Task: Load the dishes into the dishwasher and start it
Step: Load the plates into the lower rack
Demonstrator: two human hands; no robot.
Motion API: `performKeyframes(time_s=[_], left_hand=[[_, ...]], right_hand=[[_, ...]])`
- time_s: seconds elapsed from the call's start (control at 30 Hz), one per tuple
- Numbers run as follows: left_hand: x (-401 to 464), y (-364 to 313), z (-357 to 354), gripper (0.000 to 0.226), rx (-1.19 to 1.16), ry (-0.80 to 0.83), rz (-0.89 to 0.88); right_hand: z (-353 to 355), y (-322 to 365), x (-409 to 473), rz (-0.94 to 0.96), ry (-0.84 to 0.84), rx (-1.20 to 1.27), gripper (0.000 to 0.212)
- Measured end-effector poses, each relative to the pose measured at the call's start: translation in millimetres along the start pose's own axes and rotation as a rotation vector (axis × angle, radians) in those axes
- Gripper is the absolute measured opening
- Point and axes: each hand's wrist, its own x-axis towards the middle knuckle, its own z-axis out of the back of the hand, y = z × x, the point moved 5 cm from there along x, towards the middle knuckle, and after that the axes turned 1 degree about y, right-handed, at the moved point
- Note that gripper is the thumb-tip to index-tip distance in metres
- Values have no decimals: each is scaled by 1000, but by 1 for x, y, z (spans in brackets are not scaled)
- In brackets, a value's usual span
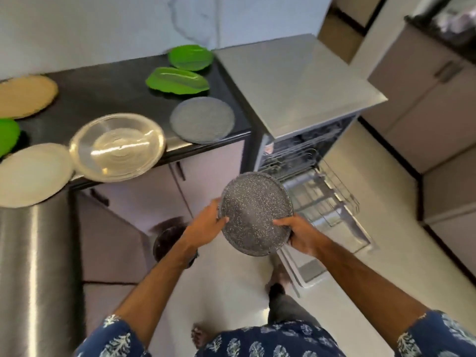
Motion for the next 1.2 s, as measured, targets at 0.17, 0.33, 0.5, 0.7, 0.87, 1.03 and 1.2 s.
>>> performKeyframes(time_s=[0.17, 0.33, 0.5, 0.7, 0.87, 1.03, 1.2], left_hand=[[91, -67, -83, 28, -229, 240, 74], [195, -102, -161, 43, -388, 327, 322], [296, -60, -233, 48, 18, 296, 265], [402, 28, -280, 49, 211, 95, 286], [461, 99, -311, 60, 449, 134, 232], [487, 148, -329, 75, 571, 199, 169], [489, 167, -332, 69, 551, 222, 39]], right_hand=[[122, 12, 32, 24, -240, -253, 27], [216, 22, 125, 62, -280, -605, 24], [288, 16, 252, 81, -231, -728, 46], [308, -5, 392, 198, -204, -890, 47], [299, -24, 469, 295, -159, -1028, 49], [281, -28, 507, 412, -197, -1200, 39], [245, -32, 530, 426, -258, -1354, 34]])
